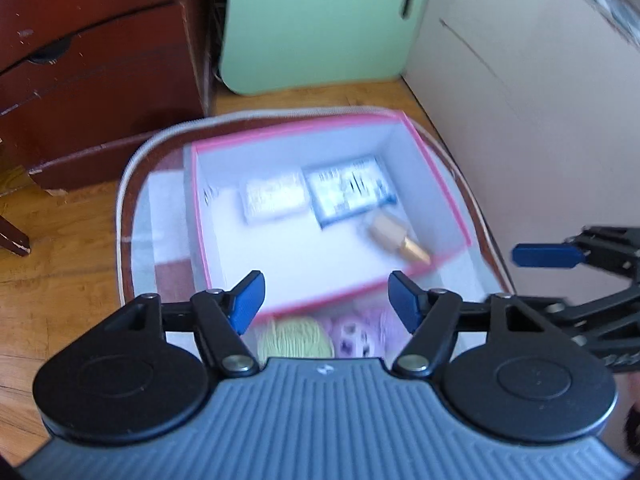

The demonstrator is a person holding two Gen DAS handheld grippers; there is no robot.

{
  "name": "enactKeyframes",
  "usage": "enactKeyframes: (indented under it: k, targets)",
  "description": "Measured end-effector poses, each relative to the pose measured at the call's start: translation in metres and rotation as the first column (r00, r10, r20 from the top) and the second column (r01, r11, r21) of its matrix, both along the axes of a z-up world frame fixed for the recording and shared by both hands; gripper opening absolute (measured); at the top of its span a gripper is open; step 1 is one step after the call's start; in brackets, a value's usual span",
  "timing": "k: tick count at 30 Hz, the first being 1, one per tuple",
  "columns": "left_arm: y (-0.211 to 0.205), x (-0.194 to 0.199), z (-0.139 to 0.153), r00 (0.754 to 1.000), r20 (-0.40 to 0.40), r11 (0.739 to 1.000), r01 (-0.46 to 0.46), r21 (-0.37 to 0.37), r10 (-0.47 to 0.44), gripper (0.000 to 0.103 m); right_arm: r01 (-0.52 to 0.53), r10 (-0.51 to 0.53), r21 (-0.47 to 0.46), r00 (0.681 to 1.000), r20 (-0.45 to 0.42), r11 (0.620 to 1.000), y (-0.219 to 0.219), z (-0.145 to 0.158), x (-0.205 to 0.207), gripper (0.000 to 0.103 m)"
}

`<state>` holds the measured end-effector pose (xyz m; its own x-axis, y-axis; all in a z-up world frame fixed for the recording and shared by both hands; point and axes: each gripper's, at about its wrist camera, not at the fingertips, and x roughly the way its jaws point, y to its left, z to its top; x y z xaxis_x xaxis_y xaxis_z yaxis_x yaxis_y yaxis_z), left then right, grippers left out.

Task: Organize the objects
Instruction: 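Move the left tool to the white wrapped packet and grasp it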

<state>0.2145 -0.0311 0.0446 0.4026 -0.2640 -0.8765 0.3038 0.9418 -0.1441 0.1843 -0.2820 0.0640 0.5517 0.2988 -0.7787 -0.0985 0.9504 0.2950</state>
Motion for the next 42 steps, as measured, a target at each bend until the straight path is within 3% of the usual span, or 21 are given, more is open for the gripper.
enactKeyframes:
  k: [4, 8, 11, 19, 21, 24, 27, 30, 35, 39, 42]
  targets:
    - [-0.001, -0.030, -0.010, 0.996, -0.066, 0.998, 0.059, -0.001, -0.059, 0.067, -0.009, 0.010, 0.010, 0.999, -0.032, 1.000, -0.003, -0.001, -0.042, 0.067]
    - [-0.003, -0.057, -0.013, 0.986, -0.103, 0.991, 0.132, 0.023, -0.129, 0.069, -0.010, 0.007, -0.037, 0.996, -0.087, 0.999, 0.002, -0.006, -0.073, 0.077]
    - [-0.007, -0.071, -0.020, 0.977, -0.118, 0.983, 0.182, 0.019, -0.178, 0.070, -0.027, 0.017, -0.070, 0.990, -0.140, 0.997, 0.008, -0.019, -0.094, 0.078]
    - [-0.036, -0.088, -0.072, 0.961, -0.140, 0.970, 0.230, -0.083, -0.240, 0.076, -0.007, 0.026, 0.071, 0.960, -0.278, 0.997, 0.014, -0.075, -0.121, 0.079]
    - [-0.044, -0.092, -0.084, 0.962, -0.107, 0.966, 0.243, -0.088, -0.252, 0.076, -0.001, 0.022, 0.076, 0.960, -0.278, 0.997, 0.019, -0.082, -0.124, 0.079]
    - [-0.056, -0.095, -0.098, 0.959, -0.055, 0.958, 0.273, -0.090, -0.278, 0.074, -0.014, 0.017, 0.012, 0.968, -0.249, 1.000, 0.025, -0.094, -0.125, 0.079]
    - [-0.069, -0.097, -0.109, 0.957, -0.011, 0.957, 0.288, -0.044, -0.288, 0.074, 0.034, -0.030, 0.013, 0.967, -0.253, 0.999, 0.022, -0.112, -0.122, 0.079]
    - [-0.076, -0.093, -0.122, 0.960, -0.036, 0.959, 0.277, -0.053, -0.279, 0.072, 0.064, -0.061, 0.006, 0.973, -0.222, 0.998, 0.023, -0.124, -0.118, 0.078]
    - [-0.083, -0.087, -0.144, 0.961, -0.077, 0.957, 0.256, -0.134, -0.267, 0.066, 0.071, -0.083, -0.093, 0.988, -0.131, 0.993, 0.024, -0.142, -0.119, 0.078]
    - [-0.092, -0.088, -0.161, 0.963, -0.082, 0.958, 0.244, -0.152, -0.258, 0.059, 0.118, -0.125, -0.064, 0.984, -0.124, 0.991, 0.010, -0.159, -0.121, 0.079]
    - [-0.096, -0.085, -0.178, 0.954, -0.153, 0.951, 0.223, -0.215, -0.259, 0.054, 0.155, -0.160, -0.050, 0.979, -0.127, 0.987, 0.000, -0.171, -0.121, 0.079]
